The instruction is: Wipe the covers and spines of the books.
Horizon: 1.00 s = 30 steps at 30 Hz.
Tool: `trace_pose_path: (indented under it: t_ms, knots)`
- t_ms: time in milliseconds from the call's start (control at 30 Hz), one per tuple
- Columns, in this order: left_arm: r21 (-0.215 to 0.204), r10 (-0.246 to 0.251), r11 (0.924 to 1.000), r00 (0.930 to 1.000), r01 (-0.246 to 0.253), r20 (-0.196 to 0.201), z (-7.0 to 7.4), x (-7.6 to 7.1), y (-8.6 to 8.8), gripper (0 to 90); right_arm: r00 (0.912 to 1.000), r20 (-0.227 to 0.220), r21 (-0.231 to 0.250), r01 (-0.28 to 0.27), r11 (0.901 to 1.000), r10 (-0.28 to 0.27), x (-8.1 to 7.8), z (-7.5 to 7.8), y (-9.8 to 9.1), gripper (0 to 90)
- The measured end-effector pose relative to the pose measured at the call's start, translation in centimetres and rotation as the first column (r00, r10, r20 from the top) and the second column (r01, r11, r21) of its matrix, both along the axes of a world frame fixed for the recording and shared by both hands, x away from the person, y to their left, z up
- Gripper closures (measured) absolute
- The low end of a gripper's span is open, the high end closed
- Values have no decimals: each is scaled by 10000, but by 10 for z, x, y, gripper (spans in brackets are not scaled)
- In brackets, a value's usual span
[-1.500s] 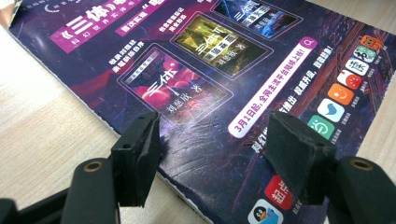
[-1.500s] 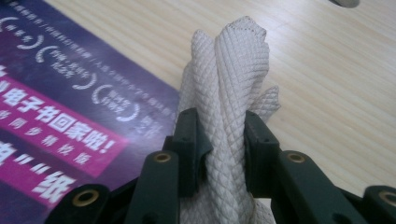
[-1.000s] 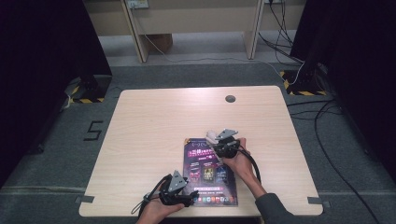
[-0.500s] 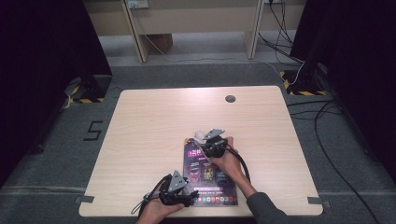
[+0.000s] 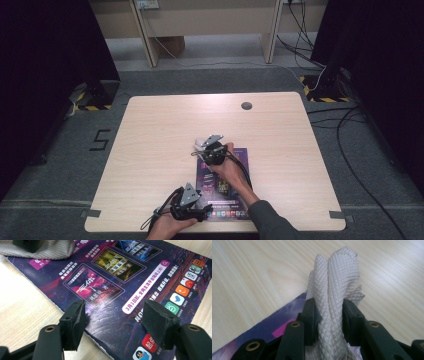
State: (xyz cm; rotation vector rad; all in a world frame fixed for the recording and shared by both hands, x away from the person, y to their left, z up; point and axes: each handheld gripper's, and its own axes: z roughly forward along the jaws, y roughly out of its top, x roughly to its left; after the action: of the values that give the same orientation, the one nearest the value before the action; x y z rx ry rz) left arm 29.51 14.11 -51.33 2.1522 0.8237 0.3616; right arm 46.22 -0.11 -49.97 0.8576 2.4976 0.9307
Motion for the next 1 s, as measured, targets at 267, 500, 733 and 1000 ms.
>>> trace_pose_path:
  t_ms: [267, 500, 733, 1000]
  knots:
    - [-4, 3, 10000, 10000, -3, 6, 0, 0, 0, 350, 9988, -324, 268, -354, 9990, 363, -3, 0, 5, 695]
    - [-10, 10, 10000, 10000, -10, 17, 0, 0, 0, 350, 9946, -424, 386, -932, 9949, 948, -10, -1, 3, 674]
    - [-46, 37, 10000, 10000, -37, 41, -1, -1, 0, 350, 9994, -249, 256, -217, 9994, 223, 0, -1, -9, 661]
    - [-68, 73, 10000, 10000, -73, 64, -1, -1, 0, 350, 9967, 205, -7, 781, 9969, -781, 8, 0, -42, 662]
